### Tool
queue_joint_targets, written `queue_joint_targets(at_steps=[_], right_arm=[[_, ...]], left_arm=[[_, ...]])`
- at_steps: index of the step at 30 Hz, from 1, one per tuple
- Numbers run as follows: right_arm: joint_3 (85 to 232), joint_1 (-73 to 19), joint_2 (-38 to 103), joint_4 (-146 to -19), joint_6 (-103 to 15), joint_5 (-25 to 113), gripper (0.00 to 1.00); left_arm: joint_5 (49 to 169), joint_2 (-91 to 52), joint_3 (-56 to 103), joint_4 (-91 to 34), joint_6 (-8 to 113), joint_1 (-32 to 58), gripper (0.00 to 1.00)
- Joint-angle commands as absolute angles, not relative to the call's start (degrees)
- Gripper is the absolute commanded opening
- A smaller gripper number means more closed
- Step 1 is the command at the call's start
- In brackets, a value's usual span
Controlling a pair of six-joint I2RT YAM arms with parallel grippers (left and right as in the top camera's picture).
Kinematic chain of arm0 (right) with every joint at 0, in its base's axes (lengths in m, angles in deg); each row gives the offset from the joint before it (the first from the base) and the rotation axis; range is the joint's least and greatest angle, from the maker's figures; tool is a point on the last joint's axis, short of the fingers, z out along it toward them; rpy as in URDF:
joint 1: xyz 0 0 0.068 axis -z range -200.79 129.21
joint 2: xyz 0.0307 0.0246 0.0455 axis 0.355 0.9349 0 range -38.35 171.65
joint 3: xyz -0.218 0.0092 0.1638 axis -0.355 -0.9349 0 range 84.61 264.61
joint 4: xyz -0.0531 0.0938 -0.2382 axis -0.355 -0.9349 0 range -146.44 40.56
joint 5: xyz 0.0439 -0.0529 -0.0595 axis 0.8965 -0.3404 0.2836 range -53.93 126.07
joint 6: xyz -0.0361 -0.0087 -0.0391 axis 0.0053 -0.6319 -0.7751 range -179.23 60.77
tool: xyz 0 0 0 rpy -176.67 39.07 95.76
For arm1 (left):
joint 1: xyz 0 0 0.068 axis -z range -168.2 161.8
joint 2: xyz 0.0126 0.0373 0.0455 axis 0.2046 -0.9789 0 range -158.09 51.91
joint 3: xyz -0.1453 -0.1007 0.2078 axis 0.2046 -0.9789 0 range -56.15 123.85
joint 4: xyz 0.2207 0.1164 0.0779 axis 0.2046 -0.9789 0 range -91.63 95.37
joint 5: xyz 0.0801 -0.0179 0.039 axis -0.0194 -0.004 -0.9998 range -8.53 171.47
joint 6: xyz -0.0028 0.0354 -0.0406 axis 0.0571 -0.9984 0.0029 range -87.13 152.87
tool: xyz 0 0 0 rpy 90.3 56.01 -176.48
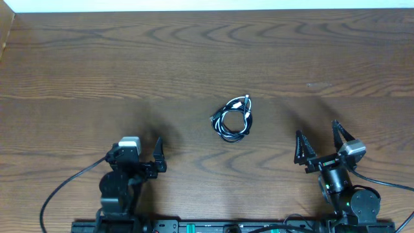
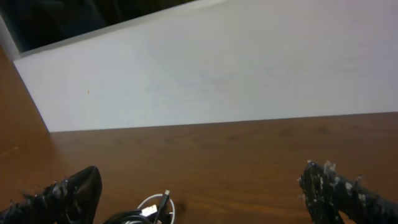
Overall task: Untangle cables
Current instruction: 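Move the right gripper over the cable bundle and grasp it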
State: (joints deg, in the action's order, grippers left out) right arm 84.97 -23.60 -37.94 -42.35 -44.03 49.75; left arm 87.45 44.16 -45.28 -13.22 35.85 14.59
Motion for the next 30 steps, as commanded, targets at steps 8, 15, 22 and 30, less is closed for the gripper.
queue_joint_targets(at_steps=[8,15,22,30], right_arm=[[93.3,-22.8,-31.2,-42.8,-43.0,51.7,0.99],[110.0,-22.8,-9.9,-48.1,-43.0,59.6,0.99],[131.7,-25.0,14.7,-63.1,-43.0,72.7,0.99],[138.0,-27.4,29.0,-62.3,-33.7,74.9,0.99]], left_arm=[[92.7,23.7,-20.2,-23.2,36.6,14.8,0.98],[100.0,12.8,-9.9,-29.3,36.6,14.8,0.98],[111.2,11.6,-8.8,-29.7,36.7,14.8,0.98],[110.9,11.6,-8.8,-32.7,38.0,14.8,0.98]])
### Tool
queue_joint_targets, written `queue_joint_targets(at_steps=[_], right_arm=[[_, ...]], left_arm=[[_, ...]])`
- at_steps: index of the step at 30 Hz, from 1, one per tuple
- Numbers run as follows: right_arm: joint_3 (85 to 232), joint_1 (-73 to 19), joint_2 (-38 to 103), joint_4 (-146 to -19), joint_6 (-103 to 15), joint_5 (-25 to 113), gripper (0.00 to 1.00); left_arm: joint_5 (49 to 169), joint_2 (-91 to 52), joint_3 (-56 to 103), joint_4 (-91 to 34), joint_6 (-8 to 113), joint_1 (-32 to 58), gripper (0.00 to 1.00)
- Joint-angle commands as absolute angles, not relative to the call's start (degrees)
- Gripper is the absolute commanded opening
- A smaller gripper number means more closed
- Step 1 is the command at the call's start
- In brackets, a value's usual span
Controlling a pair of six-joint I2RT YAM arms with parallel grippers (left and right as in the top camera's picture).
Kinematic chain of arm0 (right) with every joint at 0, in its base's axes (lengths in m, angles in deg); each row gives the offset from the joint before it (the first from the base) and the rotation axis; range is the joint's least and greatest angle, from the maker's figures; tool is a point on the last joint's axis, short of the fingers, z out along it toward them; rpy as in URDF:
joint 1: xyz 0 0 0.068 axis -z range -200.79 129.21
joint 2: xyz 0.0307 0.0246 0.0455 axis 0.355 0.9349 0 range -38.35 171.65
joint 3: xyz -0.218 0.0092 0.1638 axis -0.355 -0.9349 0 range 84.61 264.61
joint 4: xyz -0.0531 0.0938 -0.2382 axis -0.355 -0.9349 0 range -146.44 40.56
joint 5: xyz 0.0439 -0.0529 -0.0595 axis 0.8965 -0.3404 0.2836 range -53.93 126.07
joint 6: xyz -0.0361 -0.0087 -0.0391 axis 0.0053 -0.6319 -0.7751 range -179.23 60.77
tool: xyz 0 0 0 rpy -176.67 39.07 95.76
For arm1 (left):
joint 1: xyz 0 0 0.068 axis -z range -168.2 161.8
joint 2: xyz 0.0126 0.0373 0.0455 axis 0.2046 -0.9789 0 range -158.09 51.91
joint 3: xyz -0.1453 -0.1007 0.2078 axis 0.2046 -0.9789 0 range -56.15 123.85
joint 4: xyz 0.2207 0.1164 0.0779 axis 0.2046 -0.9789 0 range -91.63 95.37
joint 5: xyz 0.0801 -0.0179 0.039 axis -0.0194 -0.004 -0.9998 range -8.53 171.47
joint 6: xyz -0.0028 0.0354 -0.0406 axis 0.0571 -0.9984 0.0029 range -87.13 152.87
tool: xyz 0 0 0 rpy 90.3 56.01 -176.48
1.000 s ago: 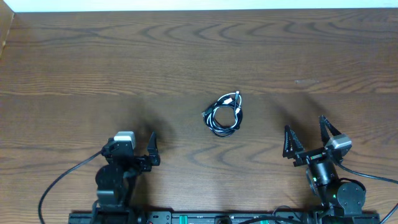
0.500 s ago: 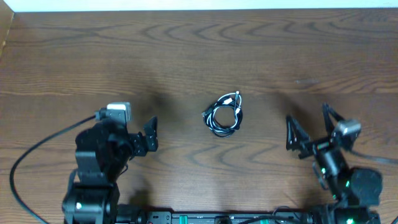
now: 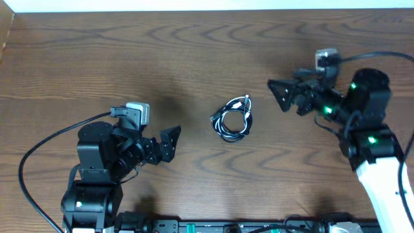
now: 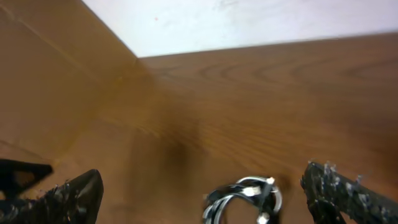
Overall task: Untangle cables
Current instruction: 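Move the right gripper over the cable bundle and grasp it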
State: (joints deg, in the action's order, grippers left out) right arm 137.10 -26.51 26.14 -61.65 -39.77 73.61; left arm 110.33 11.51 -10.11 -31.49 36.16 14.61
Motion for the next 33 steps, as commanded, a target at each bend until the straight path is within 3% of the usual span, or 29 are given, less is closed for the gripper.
queue_joint_targets(at_steps=[1,7,13,17,22,24,26,28,33], right_arm=[[138.0,-27.8,30.8,-64.9,-29.2,70.2,0.99],[138.0,-31.8,37.8,-74.1,-24.2,57.6,0.99],[138.1,-39.6,39.6,-75.2,-31.8,56.1,0.99],[138.1,-46.7,39.6,-76.3,-34.0,46.8,0.99],[137.2,-53.8,39.7,-79.0,-26.3,36.4,0.99],[135.9,-55.3,39.8,-77.0,-22.7,36.4,0.86],[133.8,-56.7,40.4,-71.9,-20.9,36.4,0.8],[131.5,-57.9,41.4,-66.1,-23.2,36.4,0.8],[127.1,-59.0,48.2,-54.8,-48.5,34.4,0.85]], left_arm=[[107.9,11.4,-8.8,-33.9,40.8,14.8,0.98],[106.3,8.5,-6.6,-39.3,45.7,14.8,0.98],[106.5,-0.1,2.2,-51.2,46.5,14.8,0.98],[109.7,-4.3,6.0,-54.5,45.6,14.8,0.98],[115.3,-5.3,6.0,-53.7,43.0,14.8,0.98],[115.3,-5.3,6.0,-53.7,42.5,14.8,0.98],[115.3,-5.3,6.0,-53.7,41.5,14.8,0.98],[115.3,-5.3,6.0,-53.7,40.1,14.8,0.98],[115.3,-5.3,6.0,-54.0,34.7,14.8,0.98]])
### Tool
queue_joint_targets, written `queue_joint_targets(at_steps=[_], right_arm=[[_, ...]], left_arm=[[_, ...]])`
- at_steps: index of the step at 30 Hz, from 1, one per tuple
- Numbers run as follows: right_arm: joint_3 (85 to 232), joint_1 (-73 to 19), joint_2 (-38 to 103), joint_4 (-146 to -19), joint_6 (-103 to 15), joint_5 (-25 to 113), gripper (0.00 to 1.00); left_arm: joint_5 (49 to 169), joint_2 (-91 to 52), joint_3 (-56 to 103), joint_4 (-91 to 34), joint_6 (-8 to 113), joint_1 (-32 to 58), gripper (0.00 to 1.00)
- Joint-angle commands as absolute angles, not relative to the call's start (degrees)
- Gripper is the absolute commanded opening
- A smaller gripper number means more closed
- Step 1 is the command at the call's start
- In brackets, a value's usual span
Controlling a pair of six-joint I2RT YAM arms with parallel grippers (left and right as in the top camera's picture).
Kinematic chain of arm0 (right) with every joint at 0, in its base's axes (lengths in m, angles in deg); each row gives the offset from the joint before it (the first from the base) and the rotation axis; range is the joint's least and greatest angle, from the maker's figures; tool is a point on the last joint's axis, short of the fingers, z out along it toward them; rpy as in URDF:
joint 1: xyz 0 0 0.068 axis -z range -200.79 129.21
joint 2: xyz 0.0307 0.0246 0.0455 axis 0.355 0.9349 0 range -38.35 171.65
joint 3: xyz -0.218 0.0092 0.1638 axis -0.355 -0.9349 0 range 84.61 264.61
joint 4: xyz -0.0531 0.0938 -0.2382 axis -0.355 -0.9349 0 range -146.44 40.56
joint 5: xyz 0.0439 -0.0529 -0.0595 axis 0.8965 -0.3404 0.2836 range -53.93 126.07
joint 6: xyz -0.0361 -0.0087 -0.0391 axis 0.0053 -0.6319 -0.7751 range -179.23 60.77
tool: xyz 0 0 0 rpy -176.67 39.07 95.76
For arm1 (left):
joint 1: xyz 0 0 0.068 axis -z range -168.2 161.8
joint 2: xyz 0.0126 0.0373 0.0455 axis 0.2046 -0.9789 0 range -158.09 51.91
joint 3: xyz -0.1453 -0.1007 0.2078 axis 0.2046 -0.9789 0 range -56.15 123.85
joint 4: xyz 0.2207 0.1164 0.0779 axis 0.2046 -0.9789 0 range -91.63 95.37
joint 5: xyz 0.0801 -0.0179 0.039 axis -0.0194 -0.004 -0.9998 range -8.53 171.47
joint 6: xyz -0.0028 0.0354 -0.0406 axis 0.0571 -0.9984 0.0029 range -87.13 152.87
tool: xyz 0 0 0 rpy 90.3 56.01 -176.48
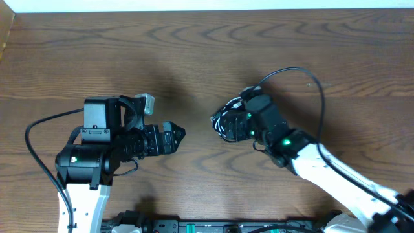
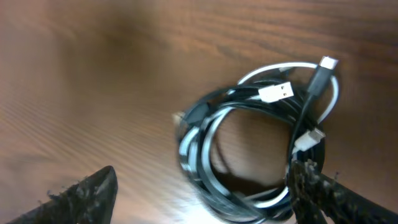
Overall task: Untangle cables
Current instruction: 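Move the right gripper over the cable bundle and grasp it, then lift the cable bundle with the right gripper toward the center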
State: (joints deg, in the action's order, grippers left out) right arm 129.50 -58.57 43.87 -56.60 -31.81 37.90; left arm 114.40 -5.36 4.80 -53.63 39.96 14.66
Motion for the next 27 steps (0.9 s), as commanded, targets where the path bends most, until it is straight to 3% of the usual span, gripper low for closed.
queue_joint_targets(at_steps=[1,4,7,11,17,27], right_arm=[[127.1,-59.0,49.4,-54.8,-51.8,33.1,0.85],[127.1,-59.0,53.0,-55.5,-65.1,28.4,0.82],[127.1,-59.0,54.0,-56.1,-68.4,24.8,0.82],[127.1,-59.0,54.0,-56.0,-68.8,24.0,0.79],[127.1,-59.0,54.0,-56.2,-68.7,24.6,0.5],[127.1,-59.1,54.0,-55.3,-66.5,30.7,0.46]], left_arm=[[115.3,-5.3,6.0,-54.0,34.0,14.8,0.98],[115.3,-5.3,6.0,-54.1,32.8,14.8,0.98],[115.1,-5.3,6.0,-54.0,32.6,14.8,0.98],[115.1,-5.3,6.0,-54.0,32.6,14.8,0.98],[115.1,-5.3,6.0,-54.0,32.6,14.8,0.98],[115.1,-5.3,6.0,-54.3,32.7,14.8,0.98]])
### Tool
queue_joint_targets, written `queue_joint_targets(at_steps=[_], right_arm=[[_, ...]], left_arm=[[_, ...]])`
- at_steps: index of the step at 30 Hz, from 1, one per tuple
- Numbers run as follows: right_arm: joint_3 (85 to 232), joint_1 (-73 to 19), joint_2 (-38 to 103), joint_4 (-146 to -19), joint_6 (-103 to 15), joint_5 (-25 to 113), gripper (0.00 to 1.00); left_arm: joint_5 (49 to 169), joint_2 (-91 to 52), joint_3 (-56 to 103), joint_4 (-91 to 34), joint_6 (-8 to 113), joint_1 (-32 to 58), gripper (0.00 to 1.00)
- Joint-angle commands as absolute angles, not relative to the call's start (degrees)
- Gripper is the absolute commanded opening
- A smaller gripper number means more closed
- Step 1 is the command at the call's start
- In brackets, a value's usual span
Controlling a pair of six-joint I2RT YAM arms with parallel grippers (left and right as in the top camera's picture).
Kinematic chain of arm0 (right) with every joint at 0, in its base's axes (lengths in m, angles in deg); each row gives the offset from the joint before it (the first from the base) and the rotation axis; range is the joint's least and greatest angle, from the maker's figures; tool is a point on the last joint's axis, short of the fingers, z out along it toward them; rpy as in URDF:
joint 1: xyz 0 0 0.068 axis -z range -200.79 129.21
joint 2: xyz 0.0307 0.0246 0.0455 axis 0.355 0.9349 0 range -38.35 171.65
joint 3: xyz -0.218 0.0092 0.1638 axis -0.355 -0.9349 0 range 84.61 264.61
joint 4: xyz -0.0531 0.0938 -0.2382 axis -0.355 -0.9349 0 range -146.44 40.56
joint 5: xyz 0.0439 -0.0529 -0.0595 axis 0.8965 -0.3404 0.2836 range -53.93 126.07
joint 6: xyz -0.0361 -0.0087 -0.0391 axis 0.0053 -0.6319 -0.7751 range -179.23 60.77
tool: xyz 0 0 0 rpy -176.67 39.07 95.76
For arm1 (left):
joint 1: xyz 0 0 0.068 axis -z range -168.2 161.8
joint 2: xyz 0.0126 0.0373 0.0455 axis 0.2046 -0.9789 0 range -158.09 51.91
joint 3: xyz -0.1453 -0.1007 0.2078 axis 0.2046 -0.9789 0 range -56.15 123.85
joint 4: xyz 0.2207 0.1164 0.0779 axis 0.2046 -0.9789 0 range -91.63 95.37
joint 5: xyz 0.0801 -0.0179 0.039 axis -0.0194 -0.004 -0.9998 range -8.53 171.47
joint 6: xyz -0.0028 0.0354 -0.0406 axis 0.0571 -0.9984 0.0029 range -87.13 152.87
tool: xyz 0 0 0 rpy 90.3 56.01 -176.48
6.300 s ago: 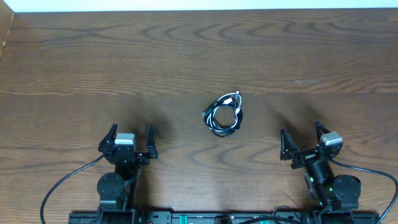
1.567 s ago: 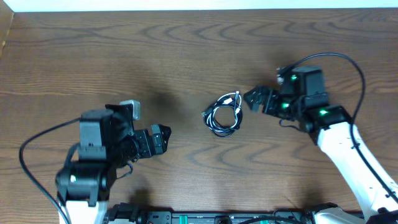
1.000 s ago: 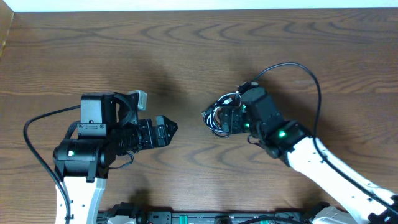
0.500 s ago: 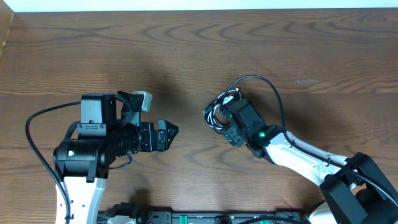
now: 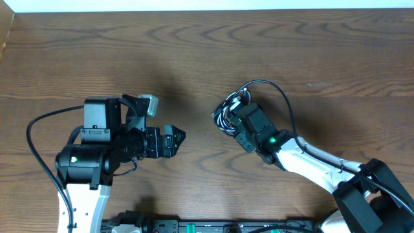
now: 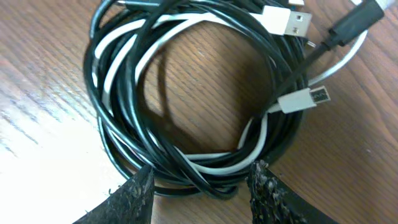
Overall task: Untangle cables
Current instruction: 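Lift the cable bundle with the right gripper toward the center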
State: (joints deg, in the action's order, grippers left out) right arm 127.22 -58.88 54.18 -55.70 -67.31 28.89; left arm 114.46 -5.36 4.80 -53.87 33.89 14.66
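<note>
A coil of black and white cables point(image 6: 214, 167) lies on the wooden table point(image 6: 348, 155), with a white USB plug point(image 6: 289, 22) and a smaller white plug point(image 6: 305, 98) sticking out on its right. My right gripper point(image 6: 202, 186) is low over the coil's near edge. Its fingers point(image 6: 134, 196) stand either side of the near strands, open with a gap on each side. In the overhead view the right gripper point(image 5: 234, 122) covers most of the coil point(image 5: 223, 115). My left gripper point(image 5: 176, 139) hangs open to the left of the coil, apart from it.
The brown wooden table point(image 5: 207, 52) has a white wall edge along the far side. The left arm's black cable point(image 5: 35, 136) loops at the left, and the right arm's cable point(image 5: 278, 94) arcs over the table behind the right wrist.
My right gripper has come closer to the coil, and its fingers stand much nearer together, now straddling the near strands. The left gripper has barely moved.
Both grippers began open near the front edge, the coil lying untouched at mid-table. Then the right arm was at the far right and the left nearer the coil. Then the right gripper was wide open over the coil, and now it is narrowed round the near edge.
</note>
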Motion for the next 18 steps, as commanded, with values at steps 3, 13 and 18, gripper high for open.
queue_joint_targets(at_steps=[3,13,18], right_arm=[[127.1,-59.1,54.3,-54.3,-66.6,30.7,0.45],[127.0,-59.0,56.9,-49.3,-66.6,30.6,0.48],[127.0,-59.0,60.4,-48.3,-66.6,30.6,0.45]], left_arm=[[115.1,-5.3,6.0,-54.8,32.6,14.8,0.98],[115.1,-5.3,6.0,-55.5,32.4,14.8,0.98],[115.1,-5.3,6.0,-55.5,32.4,14.8,0.98]])
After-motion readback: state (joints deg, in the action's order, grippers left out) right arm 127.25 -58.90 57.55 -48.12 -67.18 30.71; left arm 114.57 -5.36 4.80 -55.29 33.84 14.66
